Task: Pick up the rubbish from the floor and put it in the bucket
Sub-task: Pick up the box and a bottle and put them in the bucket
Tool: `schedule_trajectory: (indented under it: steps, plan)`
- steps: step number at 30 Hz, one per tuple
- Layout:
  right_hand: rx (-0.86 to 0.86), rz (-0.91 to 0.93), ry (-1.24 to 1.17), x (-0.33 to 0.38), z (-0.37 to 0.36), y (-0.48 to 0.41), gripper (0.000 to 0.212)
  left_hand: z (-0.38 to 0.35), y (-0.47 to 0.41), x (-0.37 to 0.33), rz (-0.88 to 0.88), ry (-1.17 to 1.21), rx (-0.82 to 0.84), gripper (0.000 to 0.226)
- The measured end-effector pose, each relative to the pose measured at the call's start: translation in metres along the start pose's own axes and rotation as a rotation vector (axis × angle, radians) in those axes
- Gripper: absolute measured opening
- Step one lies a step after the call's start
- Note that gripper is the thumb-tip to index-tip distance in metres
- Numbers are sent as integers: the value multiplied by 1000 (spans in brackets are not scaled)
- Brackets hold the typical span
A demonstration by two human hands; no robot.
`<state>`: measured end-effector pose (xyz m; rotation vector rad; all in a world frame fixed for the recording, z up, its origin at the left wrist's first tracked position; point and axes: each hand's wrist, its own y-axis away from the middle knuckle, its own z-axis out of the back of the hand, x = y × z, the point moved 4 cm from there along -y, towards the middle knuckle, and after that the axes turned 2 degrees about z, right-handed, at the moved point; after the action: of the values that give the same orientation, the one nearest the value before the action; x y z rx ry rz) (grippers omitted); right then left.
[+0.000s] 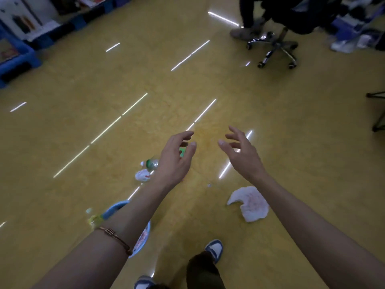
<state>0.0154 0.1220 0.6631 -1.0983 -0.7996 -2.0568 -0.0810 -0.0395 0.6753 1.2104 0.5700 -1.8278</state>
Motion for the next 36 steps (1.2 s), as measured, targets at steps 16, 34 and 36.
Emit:
schedule_trajectory:
  steps: [16, 34, 36]
  plan:
    - [-186, -177, 62, -97, 200, 36, 65, -163, -44, -90, -182, -142, 329, 30]
    - [273, -48, 173, -9, 12, -133, 71, 14, -132, 53, 109, -252, 21, 31]
    - [292, -28, 185, -1, -11, -153, 72, 28, -144, 68, 122, -252, -1, 31]
